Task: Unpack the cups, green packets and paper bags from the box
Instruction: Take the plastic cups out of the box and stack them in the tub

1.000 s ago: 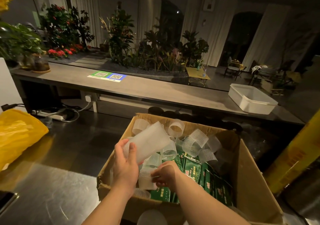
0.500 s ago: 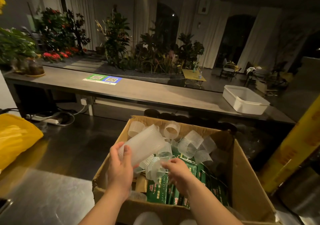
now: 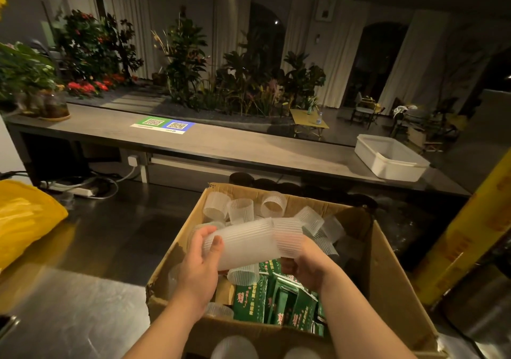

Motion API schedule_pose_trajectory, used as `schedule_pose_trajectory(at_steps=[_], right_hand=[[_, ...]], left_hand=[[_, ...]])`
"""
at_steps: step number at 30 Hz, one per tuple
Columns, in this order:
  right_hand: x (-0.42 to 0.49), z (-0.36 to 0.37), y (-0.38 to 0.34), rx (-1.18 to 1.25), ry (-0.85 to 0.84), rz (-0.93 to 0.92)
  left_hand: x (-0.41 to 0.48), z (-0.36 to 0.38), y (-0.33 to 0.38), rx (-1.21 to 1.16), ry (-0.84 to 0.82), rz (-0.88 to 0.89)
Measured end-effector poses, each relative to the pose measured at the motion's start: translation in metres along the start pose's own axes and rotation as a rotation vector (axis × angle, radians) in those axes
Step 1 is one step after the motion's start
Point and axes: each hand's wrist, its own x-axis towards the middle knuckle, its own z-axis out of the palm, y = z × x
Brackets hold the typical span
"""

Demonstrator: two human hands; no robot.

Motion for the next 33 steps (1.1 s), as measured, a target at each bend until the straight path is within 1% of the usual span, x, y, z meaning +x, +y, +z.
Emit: schedule_pose_trajectory(at_steps=[5, 7, 10, 11, 15, 16, 19, 21, 22, 23, 25, 26, 27, 28, 29, 30, 31, 32, 33], right_hand=[[0.005, -0.002, -0.006, -0.245, -0.010, -0.012], [0.007, -0.001, -0.009, -0.291, -0.022, -0.032], [0.008, -0.002, -0.015, -0.295, -0.055, -0.027], [0.008, -0.003, -0.015, -0.297, -0.039, -0.017], [0.012, -0.010, -0.011, -0.337, 0.135, -0.008], [0.012, -0.010, -0.010, -0.350, 0.135, 0.002], [0.011, -0.001, -0.007, -0.474, 0.047, 0.046], [0.013, 0.007, -0.006, -0.529, 0.019, 0.051], [0.014, 0.010, -0.005, -0.495, 0.027, 0.034], [0.016, 0.011, -0.005, -0.382, 0.048, 0.022], [0.018, 0.016, -0.003, -0.027, 0.152, 0.031], [0.020, 0.021, 0.000, 0.063, 0.225, 0.023], [0.021, 0.029, 0.004, 0.017, 0.275, 0.018], [0.021, 0.040, 0.008, -0.148, 0.276, 0.025], [0.019, 0.053, 0.014, -0.330, 0.204, 0.024], [0.017, 0.065, 0.020, -0.466, 0.069, 0.003], [0.015, 0.078, 0.025, -0.553, -0.075, -0.025], [0.015, 0.089, 0.030, -0.621, -0.183, -0.065], [0.016, 0.098, 0.035, -0.704, -0.253, -0.118]], left_hand=[[0.002, -0.001, -0.001, -0.010, 0.024, -0.010], [0.003, -0.001, -0.001, -0.034, 0.027, -0.016], [0.002, -0.003, -0.001, -0.088, 0.022, -0.025], [0.002, -0.003, -0.001, -0.106, 0.022, -0.028], [0.001, -0.002, -0.001, -0.104, 0.015, -0.009], [0.001, -0.002, -0.001, -0.098, 0.011, -0.008], [0.001, 0.000, -0.002, -0.086, -0.008, -0.011], [0.001, -0.001, -0.001, -0.091, -0.002, -0.014], [0.001, -0.001, 0.000, -0.114, 0.009, -0.014], [0.000, -0.002, 0.001, -0.145, 0.029, -0.009], [-0.002, -0.002, 0.005, -0.200, 0.127, 0.028], [-0.003, -0.002, 0.006, -0.219, 0.200, 0.059], [-0.004, 0.000, 0.007, -0.231, 0.273, 0.100], [-0.006, 0.001, 0.008, -0.232, 0.339, 0.147], [-0.008, 0.002, 0.008, -0.224, 0.393, 0.191], [-0.009, 0.004, 0.008, -0.207, 0.438, 0.223], [-0.011, 0.004, 0.007, -0.183, 0.474, 0.245], [-0.012, 0.003, 0.007, -0.166, 0.501, 0.256], [-0.012, 0.003, 0.005, -0.154, 0.516, 0.262]])
